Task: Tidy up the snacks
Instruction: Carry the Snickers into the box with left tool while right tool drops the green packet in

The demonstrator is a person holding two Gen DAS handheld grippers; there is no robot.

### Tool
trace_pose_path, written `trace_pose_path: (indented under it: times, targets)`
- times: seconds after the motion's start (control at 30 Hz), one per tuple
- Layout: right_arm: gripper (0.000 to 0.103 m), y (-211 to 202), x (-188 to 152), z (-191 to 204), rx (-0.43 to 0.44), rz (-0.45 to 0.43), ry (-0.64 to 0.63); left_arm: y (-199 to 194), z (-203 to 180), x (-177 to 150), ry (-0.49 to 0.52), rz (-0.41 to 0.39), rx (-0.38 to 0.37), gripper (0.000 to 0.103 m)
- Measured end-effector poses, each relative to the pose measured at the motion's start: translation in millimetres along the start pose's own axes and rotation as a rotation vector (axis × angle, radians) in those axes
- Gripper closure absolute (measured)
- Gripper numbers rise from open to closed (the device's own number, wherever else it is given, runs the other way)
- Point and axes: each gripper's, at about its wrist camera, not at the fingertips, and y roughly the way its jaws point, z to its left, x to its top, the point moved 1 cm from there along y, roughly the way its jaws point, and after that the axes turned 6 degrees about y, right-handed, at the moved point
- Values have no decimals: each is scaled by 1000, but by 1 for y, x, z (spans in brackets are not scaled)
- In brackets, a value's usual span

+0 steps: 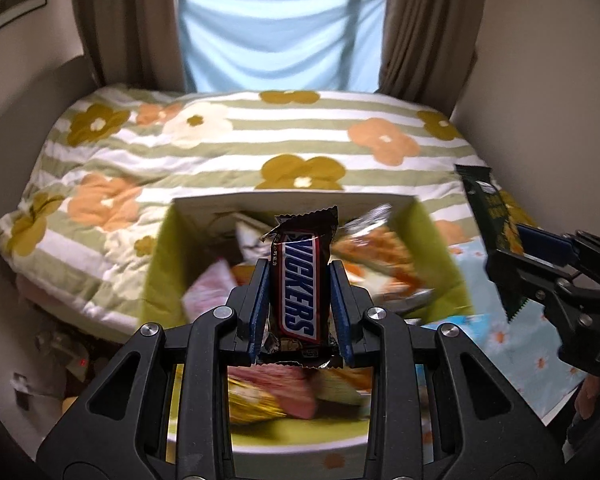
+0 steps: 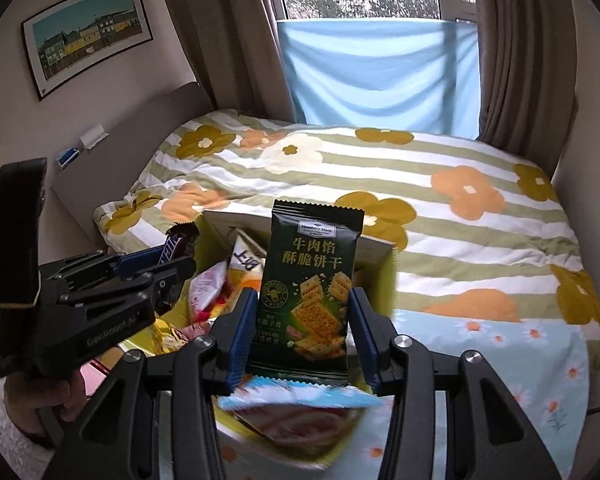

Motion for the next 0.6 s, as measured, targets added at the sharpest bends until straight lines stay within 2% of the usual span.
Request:
trace_pose_path:
  times: [0.13,0.33,0.4,0.43,0.47,0.5,0.53,0.6]
  targets:
    - [61,18,-3,8,-15,34,14,24,26,-1,-13,55,-3,77]
    - [61,31,-1,3,-45,63,39,48,38,0,-1,112,-42,76]
    - [61,33,-1,1,-50,68,45,56,40,-2,-11,148,-41,66]
    - [61,33,0,-1,-51,69,49,58,40,-4,-9,153,-32,46]
    - [61,34,0,-3,-50,72,56,59,39,-6,-6,149,-22,15]
    - [61,34,0,-5,-49,74,64,58,40,-8,-4,137,-18,4]
    - [61,34,-1,-5,-50,77,69,53,40,-10,-2,111,-18,0]
    - [61,35,-3,-7,-56,83,77,49,38,-12,15,102,-5,0]
